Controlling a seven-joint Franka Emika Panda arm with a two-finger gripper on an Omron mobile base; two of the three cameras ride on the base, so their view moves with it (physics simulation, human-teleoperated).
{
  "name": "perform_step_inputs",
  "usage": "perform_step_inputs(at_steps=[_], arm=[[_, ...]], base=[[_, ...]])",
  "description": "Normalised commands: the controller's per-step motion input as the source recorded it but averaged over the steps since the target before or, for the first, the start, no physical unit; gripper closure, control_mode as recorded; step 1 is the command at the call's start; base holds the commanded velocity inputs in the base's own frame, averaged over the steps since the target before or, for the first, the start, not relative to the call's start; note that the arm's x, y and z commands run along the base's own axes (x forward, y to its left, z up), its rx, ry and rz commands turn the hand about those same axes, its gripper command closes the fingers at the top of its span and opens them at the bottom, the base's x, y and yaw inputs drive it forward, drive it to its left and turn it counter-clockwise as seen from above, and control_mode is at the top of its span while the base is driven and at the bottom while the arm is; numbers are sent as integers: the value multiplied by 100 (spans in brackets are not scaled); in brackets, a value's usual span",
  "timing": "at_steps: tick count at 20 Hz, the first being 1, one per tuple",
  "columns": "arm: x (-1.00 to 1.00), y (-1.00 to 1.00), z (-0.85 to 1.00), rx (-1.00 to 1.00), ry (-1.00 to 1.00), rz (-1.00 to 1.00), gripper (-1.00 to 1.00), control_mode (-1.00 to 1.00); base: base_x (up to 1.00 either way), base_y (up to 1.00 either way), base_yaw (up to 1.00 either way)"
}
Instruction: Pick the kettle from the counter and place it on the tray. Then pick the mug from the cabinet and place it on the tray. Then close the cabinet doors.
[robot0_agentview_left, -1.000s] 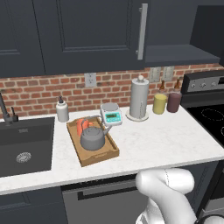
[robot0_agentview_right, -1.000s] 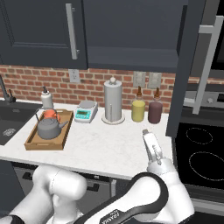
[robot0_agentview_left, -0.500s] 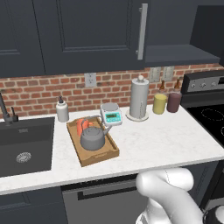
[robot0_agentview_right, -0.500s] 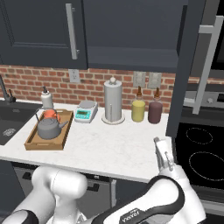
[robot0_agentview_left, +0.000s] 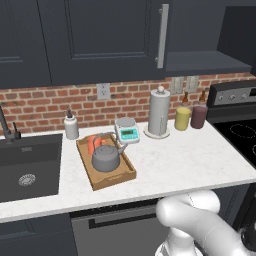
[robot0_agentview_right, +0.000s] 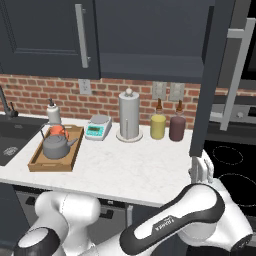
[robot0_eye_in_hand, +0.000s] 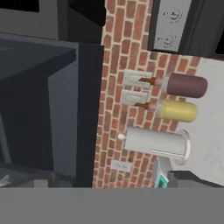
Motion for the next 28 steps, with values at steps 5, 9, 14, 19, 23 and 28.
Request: perform_step_inputs(at_steps=[5,9,14,19,23,28], arm=[[15,-33,18,7,24,0,-100,-100],[12,-31,-2,8,16,0,-100,-100],[5,-33,-14,14,5,2,-100,-100],[0,-29,14,13,0,2,-100,-100],[0,-8,48,5,0,0,-100,-100],[0,0,54,1,0,1,-100,-100]], base=[[0,0,0],[0,0,0],[0,0,0],[0,0,0],[0,0,0],[0,0,0]])
